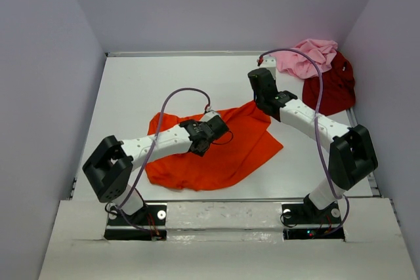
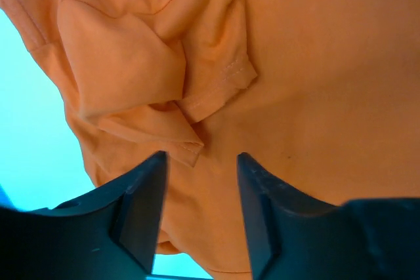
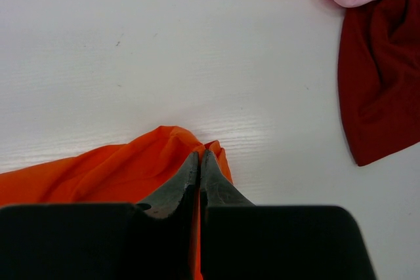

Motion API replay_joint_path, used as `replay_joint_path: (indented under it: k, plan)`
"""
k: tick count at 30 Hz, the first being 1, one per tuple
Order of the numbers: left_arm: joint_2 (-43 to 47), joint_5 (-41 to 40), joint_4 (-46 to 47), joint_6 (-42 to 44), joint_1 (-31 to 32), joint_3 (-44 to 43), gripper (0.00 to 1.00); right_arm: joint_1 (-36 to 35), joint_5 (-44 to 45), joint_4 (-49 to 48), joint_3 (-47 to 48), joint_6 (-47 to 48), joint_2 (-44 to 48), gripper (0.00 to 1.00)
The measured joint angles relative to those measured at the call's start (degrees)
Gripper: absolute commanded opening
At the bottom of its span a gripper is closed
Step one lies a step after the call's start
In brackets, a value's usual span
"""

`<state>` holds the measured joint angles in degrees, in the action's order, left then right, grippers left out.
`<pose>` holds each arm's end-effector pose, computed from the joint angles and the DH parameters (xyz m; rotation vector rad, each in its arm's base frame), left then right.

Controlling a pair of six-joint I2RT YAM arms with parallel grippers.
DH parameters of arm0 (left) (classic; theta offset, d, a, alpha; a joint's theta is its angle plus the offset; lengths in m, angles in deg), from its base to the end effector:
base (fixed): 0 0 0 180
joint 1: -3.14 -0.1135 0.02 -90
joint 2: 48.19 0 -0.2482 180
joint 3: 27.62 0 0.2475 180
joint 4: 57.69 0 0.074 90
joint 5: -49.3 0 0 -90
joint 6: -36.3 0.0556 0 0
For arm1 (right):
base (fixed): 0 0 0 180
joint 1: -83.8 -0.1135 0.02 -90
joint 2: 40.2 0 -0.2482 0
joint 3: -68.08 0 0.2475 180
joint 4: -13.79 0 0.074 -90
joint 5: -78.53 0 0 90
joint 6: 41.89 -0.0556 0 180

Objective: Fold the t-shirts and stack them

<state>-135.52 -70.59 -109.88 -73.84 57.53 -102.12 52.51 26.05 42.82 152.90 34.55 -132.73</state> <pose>0.1980 -0.2289 0.1957 0.5903 2.4141 0.1943 0.3345 0.1637 0.2576 0.0290 2.0745 -0.2509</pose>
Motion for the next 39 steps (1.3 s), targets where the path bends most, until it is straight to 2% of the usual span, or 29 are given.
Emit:
replay_joint_path:
  k: [1, 5, 6, 8, 10, 13, 20, 26, 31, 39]
  plan:
    - [-1.0, 0.3, -0.4, 0.5, 0.0, -0.3, 0.69, 0.0, 0.0, 0.0, 0.0, 0.0, 0.0, 0.00]
    - [-3.5, -0.8, -1.8, 1.7, -0.5, -2.2, 0.88, 0.0, 0.0, 0.0, 0.0, -0.2, 0.0, 0.00]
    - [-3.7, -0.9, -1.9, 1.9, -0.5, -2.5, 0.88, 0.0, 0.0, 0.0, 0.0, -0.2, 0.0, 0.00]
    - [-4.0, -1.2, -2.1, 1.9, -0.7, -2.8, 0.98, 0.0, 0.0, 0.0, 0.0, -0.2, 0.0, 0.00]
    - [-4.2, -1.3, -2.5, 2.1, -0.9, -3.0, 0.99, 0.0, 0.0, 0.0, 0.0, -0.2, 0.0, 0.00]
    - [-4.3, -1.3, -3.3, 2.9, -0.8, -3.7, 0.93, 0.0, 0.0, 0.0, 0.0, -0.2, 0.0, 0.00]
    - [-6.8, -1.9, -4.3, 1.1, -0.5, -6.1, 0.99, 0.0, 0.0, 0.0, 0.0, -0.2, 0.0, 0.00]
    - [2.0, 2.0, 4.6, -8.5, -1.3, 1.8, 0.99, 0.0, 0.0, 0.0, 0.0, -0.2, 0.0, 0.00]
    - [11.1, 0.9, 9.1, -20.1, -1.6, 9.4, 0.99, 0.0, -0.1, 0.0, 0.0, -0.2, 0.0, 0.00]
    - [5.5, 1.2, 9.3, -30.0, -1.6, 14.8, 0.99, 0.0, -0.2, 0.0, 0.1, -0.2, 0.0, 0.00]
